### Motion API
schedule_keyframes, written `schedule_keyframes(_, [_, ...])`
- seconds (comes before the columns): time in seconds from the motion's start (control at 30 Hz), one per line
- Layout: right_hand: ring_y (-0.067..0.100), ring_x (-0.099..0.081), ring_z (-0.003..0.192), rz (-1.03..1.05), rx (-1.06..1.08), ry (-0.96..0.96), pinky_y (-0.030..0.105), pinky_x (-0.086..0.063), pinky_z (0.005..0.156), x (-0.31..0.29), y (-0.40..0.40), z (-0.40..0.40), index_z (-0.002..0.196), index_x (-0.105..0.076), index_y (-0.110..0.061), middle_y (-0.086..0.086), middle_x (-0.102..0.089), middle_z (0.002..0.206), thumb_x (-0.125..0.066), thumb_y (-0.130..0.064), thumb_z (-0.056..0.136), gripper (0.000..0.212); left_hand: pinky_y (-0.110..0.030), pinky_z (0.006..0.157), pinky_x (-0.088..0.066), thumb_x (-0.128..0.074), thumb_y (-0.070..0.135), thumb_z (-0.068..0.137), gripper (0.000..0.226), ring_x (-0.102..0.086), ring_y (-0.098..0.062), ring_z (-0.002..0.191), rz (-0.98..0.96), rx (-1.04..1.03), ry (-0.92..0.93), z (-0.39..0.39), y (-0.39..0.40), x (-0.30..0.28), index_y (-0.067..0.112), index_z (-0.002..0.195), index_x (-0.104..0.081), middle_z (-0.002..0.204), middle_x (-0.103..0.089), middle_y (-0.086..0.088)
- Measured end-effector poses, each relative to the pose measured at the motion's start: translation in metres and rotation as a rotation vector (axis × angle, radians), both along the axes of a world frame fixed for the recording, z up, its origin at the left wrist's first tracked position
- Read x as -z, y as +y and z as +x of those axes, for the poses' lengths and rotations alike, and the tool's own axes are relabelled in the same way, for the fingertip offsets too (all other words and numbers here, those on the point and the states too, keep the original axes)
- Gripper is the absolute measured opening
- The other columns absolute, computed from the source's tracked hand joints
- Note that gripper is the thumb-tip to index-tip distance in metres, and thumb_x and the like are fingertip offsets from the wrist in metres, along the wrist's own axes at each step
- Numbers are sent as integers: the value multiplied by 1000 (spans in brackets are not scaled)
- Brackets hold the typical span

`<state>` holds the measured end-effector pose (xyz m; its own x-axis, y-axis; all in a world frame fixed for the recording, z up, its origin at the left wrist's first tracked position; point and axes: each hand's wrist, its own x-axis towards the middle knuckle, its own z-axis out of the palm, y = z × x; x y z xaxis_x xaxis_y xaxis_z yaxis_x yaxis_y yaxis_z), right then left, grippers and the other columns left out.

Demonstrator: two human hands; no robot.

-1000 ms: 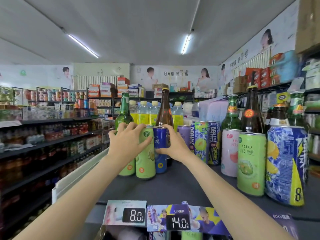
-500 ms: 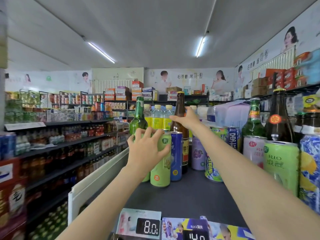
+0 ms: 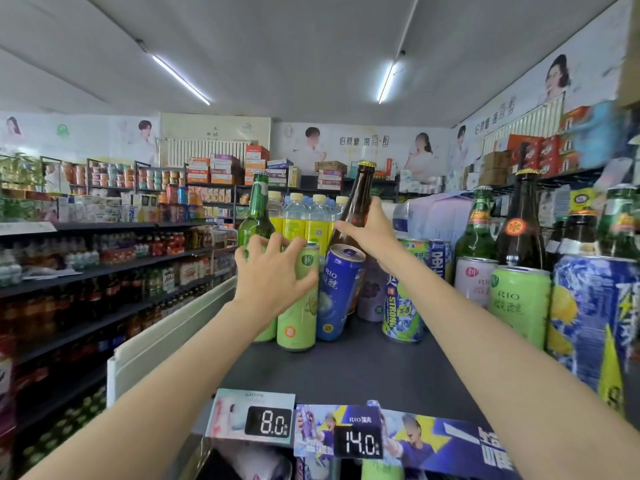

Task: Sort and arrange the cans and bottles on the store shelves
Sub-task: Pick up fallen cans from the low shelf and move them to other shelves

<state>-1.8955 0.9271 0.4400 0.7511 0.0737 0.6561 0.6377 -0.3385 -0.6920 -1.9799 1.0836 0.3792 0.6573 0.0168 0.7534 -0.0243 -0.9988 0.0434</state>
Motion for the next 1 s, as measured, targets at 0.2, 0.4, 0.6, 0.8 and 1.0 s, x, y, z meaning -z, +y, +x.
schedule_keyframes(0.2, [25, -52, 91, 92, 144, -179, 29, -36, 75, 16, 21, -19, 107, -44, -7, 7, -47, 92, -60, -13, 84, 28, -58, 103, -30, -31, 54, 84, 56, -45, -39, 120, 26, 306, -279, -13, -77, 17, 25, 127, -54, 125, -53, -17])
schedule_keyframes(0.4, [24, -47, 113, 49, 19, 5, 30, -39, 90, 2, 8, -3, 126, -37, -6, 7, -45, 116, -69, -18, 83, 55, -42, 87, -47, -42, 33, 93, 65, -48, -30, 114, -141, 537, 38, 4, -67, 36, 35, 147, -7, 140, -31, -7])
schedule_keyframes(0.6, [21, -53, 109, 64, -90, 74, 41, -45, 97, 0, -2, -4, 127, -34, -11, 8, -53, 118, -70, -15, 82, 58, -31, 102, -30, -44, 36, 94, 60, -39, -27, 129, -71, 550, 240, 9, -70, 47, 22, 148, -19, 148, -33, -7])
schedule_keyframes(0.8, [18, -54, 99, 68, -116, 44, 44, -46, 97, 4, -4, -4, 111, -34, -21, 5, -54, 106, -69, -13, 83, 46, -32, 102, -32, -40, 41, 93, 52, -41, -24, 124, 30, 563, 296, 6, -67, 47, 21, 141, -37, 136, -47, -5])
schedule_keyframes(1.0, [22, -52, 114, 27, -129, 14, 45, -42, 101, 4, -10, -13, 128, -35, -13, 8, -53, 123, -72, -20, 81, 60, -40, 105, -33, -52, 45, 77, 74, -36, -29, 124, 346, 481, 432, 2, -62, 39, 34, 143, -23, 145, -35, 3])
